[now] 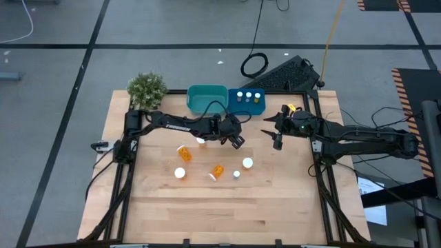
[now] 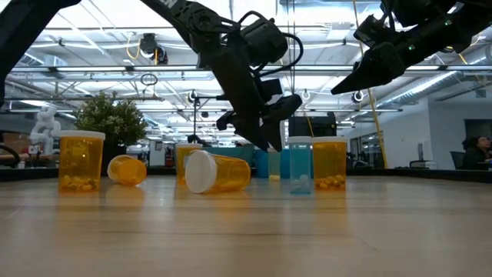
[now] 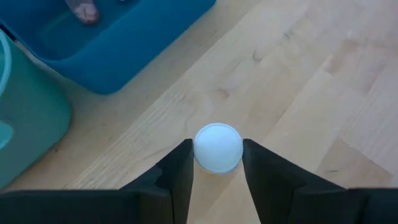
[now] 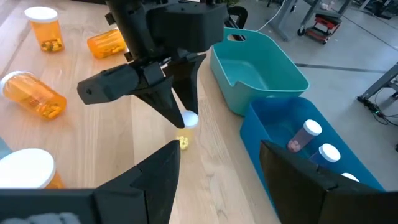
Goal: Pick and place medicine bottles into bin by pill shape (circle, oval)
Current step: Put the yellow tablet bottle into the blue bin
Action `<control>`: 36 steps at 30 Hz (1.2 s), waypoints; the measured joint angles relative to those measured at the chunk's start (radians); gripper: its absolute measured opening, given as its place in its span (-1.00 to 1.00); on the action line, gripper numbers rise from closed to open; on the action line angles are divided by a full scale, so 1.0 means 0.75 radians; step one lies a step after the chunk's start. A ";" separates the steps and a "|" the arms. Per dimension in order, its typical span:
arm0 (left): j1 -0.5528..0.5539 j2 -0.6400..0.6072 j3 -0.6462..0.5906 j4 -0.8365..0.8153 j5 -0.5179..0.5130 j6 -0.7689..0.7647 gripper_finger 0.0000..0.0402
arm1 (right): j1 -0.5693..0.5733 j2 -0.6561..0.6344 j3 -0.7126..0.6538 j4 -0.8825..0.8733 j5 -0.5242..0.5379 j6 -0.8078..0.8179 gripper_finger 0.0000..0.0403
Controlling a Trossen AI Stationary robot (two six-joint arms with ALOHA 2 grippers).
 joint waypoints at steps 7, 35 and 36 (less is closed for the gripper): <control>0.000 -0.001 0.000 -0.001 0.004 0.033 -0.34 | 0.000 0.000 0.000 0.000 0.000 0.000 0.07; 0.101 -0.027 0.391 -0.275 0.115 0.369 -0.40 | 0.000 -0.001 -0.001 -0.030 0.003 -0.025 0.07; 0.110 -0.027 0.409 -0.281 0.115 0.383 -0.40 | 0.000 -0.001 -0.001 -0.031 0.004 -0.025 0.07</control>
